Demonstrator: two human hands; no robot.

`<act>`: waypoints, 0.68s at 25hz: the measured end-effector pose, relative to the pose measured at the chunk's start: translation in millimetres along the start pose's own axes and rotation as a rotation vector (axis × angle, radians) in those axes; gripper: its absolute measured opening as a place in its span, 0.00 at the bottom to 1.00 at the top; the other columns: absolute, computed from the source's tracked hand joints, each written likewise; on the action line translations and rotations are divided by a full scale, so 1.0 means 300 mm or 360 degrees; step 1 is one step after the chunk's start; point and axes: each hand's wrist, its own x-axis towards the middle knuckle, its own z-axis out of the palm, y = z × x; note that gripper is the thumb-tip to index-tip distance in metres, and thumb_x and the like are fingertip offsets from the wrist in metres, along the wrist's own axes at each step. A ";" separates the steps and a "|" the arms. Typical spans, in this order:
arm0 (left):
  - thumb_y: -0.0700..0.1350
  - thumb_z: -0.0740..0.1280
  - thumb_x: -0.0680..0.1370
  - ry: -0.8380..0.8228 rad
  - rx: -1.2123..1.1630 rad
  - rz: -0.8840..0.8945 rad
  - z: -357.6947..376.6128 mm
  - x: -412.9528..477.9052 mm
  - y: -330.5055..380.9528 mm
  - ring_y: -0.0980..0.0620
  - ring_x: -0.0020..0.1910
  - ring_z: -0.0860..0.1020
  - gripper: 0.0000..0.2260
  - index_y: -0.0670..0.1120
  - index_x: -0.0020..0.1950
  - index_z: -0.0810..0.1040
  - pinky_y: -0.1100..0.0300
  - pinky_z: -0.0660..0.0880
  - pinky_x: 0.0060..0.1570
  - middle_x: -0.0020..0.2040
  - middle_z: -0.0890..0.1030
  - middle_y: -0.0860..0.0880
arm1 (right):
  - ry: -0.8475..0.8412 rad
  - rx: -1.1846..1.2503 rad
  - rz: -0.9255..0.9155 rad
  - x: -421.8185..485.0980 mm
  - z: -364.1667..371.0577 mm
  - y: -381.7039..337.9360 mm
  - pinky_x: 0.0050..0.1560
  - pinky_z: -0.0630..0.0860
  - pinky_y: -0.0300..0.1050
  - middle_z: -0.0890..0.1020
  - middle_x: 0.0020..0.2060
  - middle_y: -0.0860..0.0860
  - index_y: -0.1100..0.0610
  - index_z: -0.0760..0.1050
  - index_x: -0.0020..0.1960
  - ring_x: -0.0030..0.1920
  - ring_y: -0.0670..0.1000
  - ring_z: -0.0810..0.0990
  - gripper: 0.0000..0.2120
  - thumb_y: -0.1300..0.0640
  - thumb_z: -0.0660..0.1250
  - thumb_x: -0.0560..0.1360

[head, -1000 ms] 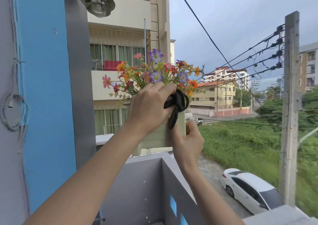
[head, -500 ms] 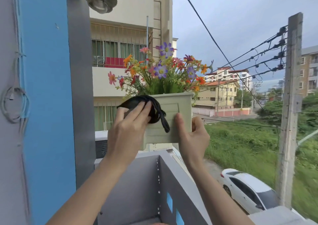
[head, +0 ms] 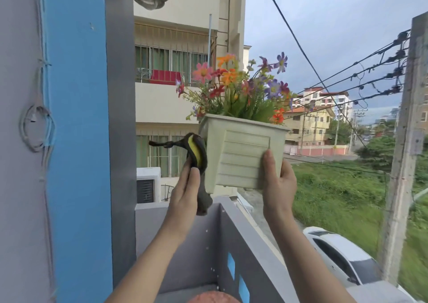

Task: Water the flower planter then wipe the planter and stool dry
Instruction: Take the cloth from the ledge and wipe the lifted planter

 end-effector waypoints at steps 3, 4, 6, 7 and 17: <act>0.53 0.55 0.78 -0.0134 -0.0148 -0.0119 0.005 -0.060 -0.010 0.75 0.59 0.66 0.08 0.67 0.54 0.65 0.79 0.60 0.57 0.54 0.67 0.73 | -0.0057 -0.0040 -0.0041 -0.003 -0.028 0.005 0.56 0.77 0.60 0.84 0.43 0.48 0.48 0.79 0.43 0.47 0.50 0.82 0.10 0.42 0.67 0.73; 0.49 0.55 0.79 -0.0151 -0.0209 -0.0112 0.001 -0.060 -0.018 0.78 0.54 0.68 0.09 0.65 0.52 0.67 0.82 0.62 0.51 0.53 0.70 0.72 | -0.0091 -0.0048 -0.0046 -0.004 -0.033 0.007 0.56 0.77 0.60 0.85 0.43 0.48 0.46 0.80 0.44 0.49 0.52 0.82 0.11 0.40 0.67 0.72; 0.44 0.54 0.81 -0.0129 -0.0305 -0.0119 -0.002 -0.040 0.014 0.82 0.43 0.70 0.12 0.62 0.48 0.68 0.84 0.63 0.42 0.45 0.74 0.73 | -0.0180 0.0006 -0.0010 -0.010 -0.036 0.014 0.57 0.77 0.62 0.85 0.46 0.50 0.46 0.80 0.47 0.53 0.56 0.82 0.14 0.38 0.68 0.70; 0.44 0.53 0.81 -0.0117 -0.0242 -0.0084 -0.006 -0.020 0.037 0.82 0.42 0.70 0.11 0.62 0.48 0.68 0.84 0.63 0.41 0.44 0.75 0.72 | -0.0216 0.0056 0.0017 -0.016 -0.036 0.017 0.57 0.77 0.61 0.85 0.47 0.50 0.46 0.81 0.48 0.54 0.57 0.82 0.15 0.38 0.68 0.69; 0.54 0.61 0.77 -0.0166 -0.0546 -0.0157 -0.005 -0.036 -0.054 0.65 0.63 0.71 0.12 0.63 0.59 0.75 0.63 0.64 0.66 0.60 0.78 0.63 | -0.0232 0.0000 -0.0037 -0.044 -0.072 0.030 0.49 0.76 0.52 0.83 0.43 0.54 0.55 0.77 0.46 0.43 0.47 0.79 0.19 0.38 0.66 0.70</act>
